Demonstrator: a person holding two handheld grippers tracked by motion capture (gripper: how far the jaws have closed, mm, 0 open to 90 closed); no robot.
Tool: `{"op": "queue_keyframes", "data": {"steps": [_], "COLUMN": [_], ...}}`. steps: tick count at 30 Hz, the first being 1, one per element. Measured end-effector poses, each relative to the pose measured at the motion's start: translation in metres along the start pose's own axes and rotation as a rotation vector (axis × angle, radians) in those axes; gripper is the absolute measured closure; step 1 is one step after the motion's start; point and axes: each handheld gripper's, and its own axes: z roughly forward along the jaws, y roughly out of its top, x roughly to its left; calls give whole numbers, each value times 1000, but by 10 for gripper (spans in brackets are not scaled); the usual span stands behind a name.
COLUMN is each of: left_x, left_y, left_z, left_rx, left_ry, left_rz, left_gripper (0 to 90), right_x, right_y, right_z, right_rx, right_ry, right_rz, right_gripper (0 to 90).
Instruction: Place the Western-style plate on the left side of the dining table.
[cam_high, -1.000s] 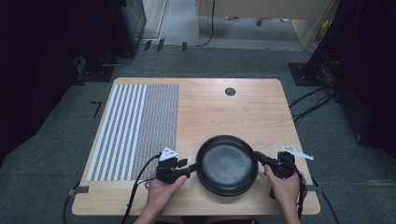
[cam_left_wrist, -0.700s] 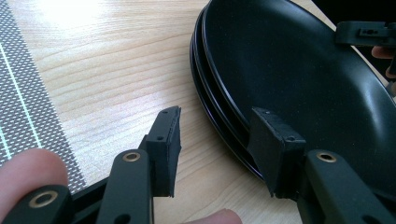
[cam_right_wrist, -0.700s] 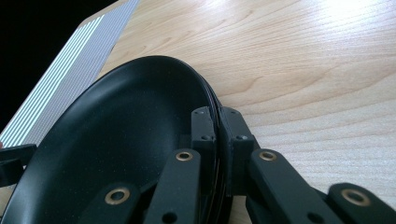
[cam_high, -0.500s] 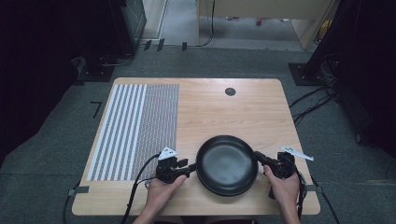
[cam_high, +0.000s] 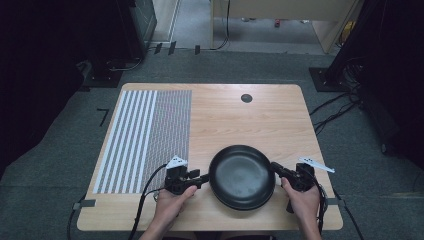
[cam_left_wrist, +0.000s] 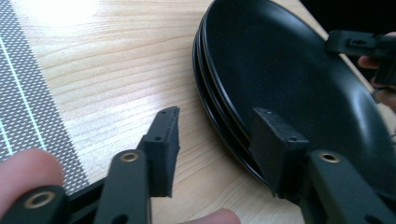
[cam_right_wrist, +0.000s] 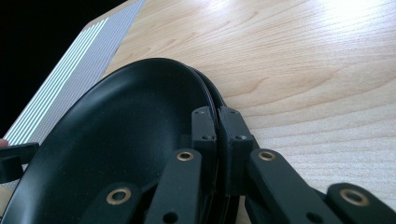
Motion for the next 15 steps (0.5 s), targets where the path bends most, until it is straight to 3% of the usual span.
{"op": "queue_keyframes", "data": {"steps": [5, 9, 15], "left_x": [7, 4, -5], "left_y": [4, 4, 1], "left_z": [-7, -5, 3], "left_rx": [-11, 30, 92], "left_ry": [-25, -64, -84], "left_rz": [-47, -73, -65], "left_gripper": [475, 471, 457], "right_x": [1, 1, 1], "right_y": [-1, -1, -1], "right_z": [1, 1, 1], "right_rx": [4, 5, 0], "right_ry": [10, 13, 12], "right_rz": [-4, -1, -6], "right_gripper": [864, 864, 864]}}
